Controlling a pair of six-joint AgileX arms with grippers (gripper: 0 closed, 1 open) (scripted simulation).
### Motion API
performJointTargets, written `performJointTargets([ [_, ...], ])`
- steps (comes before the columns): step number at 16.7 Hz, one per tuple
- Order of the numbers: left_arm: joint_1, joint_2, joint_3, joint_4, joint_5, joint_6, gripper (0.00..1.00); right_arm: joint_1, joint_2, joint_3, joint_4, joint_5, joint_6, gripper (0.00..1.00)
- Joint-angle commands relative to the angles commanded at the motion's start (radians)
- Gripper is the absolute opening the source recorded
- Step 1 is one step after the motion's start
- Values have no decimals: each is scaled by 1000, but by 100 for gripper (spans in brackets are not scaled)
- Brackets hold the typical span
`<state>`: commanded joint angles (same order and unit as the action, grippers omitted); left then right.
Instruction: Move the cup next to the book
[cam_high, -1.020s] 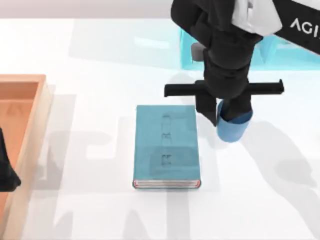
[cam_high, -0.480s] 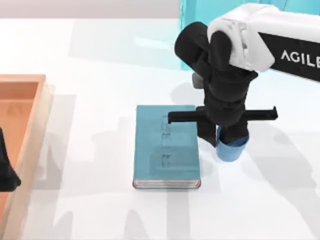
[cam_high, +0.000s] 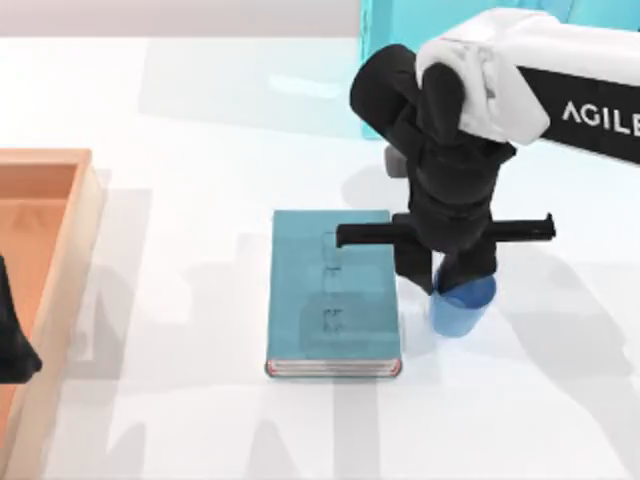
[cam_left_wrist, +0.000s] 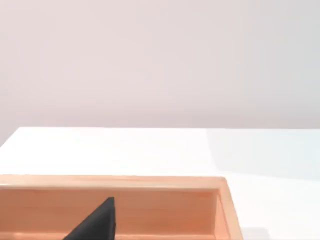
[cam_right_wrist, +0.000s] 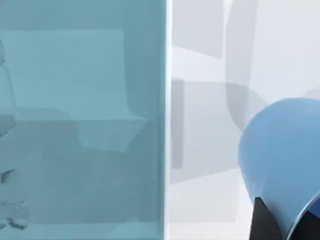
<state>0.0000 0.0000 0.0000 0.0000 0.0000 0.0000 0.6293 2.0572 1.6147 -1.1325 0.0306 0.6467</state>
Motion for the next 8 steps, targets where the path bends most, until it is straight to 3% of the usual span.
performJointTargets([
  [8,0,0,0,0,0,0,100,0,0,0,0,0,0,90],
])
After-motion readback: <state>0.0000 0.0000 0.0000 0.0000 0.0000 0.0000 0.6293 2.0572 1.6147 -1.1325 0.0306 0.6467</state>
